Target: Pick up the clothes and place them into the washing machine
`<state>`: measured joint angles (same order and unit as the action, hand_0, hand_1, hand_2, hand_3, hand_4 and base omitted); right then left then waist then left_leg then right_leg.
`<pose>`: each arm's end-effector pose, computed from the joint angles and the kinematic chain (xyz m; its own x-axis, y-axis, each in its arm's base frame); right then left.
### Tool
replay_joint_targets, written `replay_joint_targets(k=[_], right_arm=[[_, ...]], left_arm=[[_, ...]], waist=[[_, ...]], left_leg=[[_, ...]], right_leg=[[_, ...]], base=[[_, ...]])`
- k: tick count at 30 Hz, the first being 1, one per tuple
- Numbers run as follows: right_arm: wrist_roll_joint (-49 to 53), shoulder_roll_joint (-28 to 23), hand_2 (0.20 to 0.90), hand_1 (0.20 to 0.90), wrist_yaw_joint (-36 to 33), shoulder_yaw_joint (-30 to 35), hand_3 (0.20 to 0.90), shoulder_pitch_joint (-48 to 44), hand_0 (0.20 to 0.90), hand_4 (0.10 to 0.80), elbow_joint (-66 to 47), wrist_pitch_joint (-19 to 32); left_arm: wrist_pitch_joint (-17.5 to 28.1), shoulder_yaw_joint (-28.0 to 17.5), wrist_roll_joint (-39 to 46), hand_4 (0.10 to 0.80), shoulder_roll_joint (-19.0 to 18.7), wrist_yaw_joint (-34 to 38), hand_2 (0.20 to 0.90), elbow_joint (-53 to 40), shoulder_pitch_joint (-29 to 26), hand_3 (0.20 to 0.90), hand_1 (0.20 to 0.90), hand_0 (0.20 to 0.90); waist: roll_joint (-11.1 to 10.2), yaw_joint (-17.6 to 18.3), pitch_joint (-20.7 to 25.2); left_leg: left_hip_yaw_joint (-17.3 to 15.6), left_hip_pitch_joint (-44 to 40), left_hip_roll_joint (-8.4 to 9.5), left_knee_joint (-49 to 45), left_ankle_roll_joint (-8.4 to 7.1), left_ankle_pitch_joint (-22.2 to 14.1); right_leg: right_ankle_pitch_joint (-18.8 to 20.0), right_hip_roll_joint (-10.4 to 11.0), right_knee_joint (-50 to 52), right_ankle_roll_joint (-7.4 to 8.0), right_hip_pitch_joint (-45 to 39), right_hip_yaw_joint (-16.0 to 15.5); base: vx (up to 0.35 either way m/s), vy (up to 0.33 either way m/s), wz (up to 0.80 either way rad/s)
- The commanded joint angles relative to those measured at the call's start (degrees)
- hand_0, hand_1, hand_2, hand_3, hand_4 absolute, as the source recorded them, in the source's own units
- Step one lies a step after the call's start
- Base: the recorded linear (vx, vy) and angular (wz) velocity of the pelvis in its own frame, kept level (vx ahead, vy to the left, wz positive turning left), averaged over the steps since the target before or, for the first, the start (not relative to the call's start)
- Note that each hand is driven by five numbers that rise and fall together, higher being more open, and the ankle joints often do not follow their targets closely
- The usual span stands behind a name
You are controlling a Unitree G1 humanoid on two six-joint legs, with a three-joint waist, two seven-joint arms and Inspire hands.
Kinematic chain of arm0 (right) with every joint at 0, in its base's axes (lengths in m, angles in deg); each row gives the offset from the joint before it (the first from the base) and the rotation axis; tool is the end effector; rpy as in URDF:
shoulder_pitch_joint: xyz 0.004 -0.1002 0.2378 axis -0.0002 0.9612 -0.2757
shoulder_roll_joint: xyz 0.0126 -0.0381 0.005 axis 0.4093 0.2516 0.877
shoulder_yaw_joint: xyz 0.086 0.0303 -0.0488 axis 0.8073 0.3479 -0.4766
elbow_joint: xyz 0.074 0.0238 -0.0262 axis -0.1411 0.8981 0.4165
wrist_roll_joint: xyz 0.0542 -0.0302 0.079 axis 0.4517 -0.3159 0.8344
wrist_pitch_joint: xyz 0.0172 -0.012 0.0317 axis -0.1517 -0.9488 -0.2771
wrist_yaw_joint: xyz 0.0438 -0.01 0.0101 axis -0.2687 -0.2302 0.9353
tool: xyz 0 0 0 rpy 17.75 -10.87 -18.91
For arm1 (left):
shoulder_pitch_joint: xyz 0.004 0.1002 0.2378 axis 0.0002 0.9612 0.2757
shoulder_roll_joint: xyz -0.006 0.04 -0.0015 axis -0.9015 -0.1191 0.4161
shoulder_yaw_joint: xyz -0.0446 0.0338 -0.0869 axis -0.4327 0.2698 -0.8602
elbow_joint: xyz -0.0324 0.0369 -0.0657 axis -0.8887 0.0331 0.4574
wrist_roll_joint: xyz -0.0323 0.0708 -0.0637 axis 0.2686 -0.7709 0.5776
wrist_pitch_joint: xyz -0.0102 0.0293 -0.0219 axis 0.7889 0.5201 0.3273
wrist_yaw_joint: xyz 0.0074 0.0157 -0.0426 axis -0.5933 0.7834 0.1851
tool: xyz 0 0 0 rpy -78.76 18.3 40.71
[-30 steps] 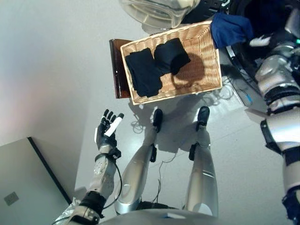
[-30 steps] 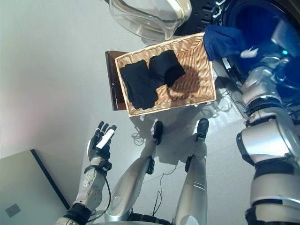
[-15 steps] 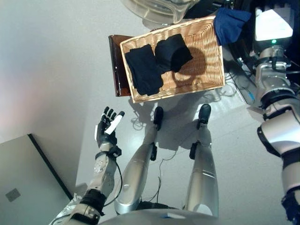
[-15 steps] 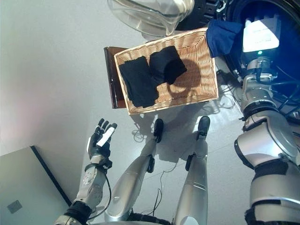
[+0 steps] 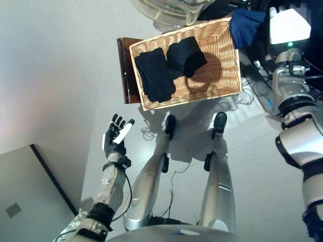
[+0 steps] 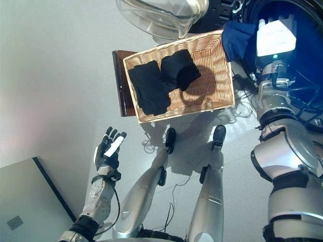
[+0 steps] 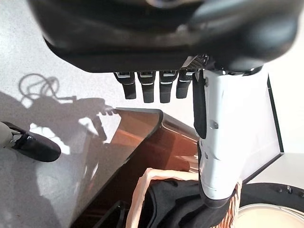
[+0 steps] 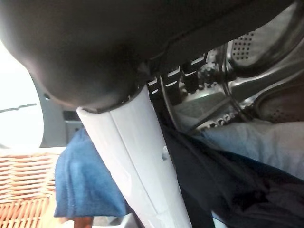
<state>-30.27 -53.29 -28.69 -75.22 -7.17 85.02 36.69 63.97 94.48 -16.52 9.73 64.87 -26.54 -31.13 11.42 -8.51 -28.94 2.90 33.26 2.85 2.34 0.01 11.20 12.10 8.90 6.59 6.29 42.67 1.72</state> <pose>0.3504 -0.2922 0.2227 0.8150 -0.1639 0.5558 0.3881 -0.5579 -0.7336 0.2035 0.1492 -0.0154 0.9561 0.2209 -0.1924 -0.2856 0.8491 -0.4444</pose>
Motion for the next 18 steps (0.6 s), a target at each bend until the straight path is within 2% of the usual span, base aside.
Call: replay_joint_targets(k=[1,10,18], right_arm=[[-0.9,-2.4,0.900,0.900,-4.1,-4.5,0.900,-6.2,0.900,0.800,-4.5,-2.7],[0.4,0.7,0.900,0.900,-2.6,-4.3,0.900,-6.9,0.900,0.800,-2.2,-2.2],[2.2,-0.6,0.900,0.900,-1.9,-3.9,0.900,-8.0,0.900,0.800,-0.7,-1.9]], left_arm=[[5.3,-2.7,-0.8,0.800,-2.3,1.8,0.900,-1.9,-0.4,0.900,0.900,0.900],[5.5,-2.8,-0.5,0.800,-2.5,1.9,0.900,-2.3,-0.3,0.900,0.900,0.900],[5.9,-3.5,0.2,0.800,-2.8,1.5,0.900,-8.0,0.8,0.900,0.900,0.900]], waist=[[2.7,0.0,0.7],[3.1,-0.4,0.2],[4.2,-0.9,-0.8]], left_leg=[[1.2,1.9,0.01,0.2,-4.24,-1.1],[1.4,2.7,0.17,0.0,-4.25,-0.9],[1.5,4.4,0.27,0.2,-4.50,-0.3]], right_leg=[[-9.3,-1.7,8.7,0.42,1.7,1.9],[-9.4,-1.6,8.9,0.36,2.3,1.9],[-9.6,-1.7,10.4,0.28,4.9,2.1]], base=[[0.000,0.000,0.00],[-0.001,0.001,0.00],[-0.007,-0.002,0.02]])
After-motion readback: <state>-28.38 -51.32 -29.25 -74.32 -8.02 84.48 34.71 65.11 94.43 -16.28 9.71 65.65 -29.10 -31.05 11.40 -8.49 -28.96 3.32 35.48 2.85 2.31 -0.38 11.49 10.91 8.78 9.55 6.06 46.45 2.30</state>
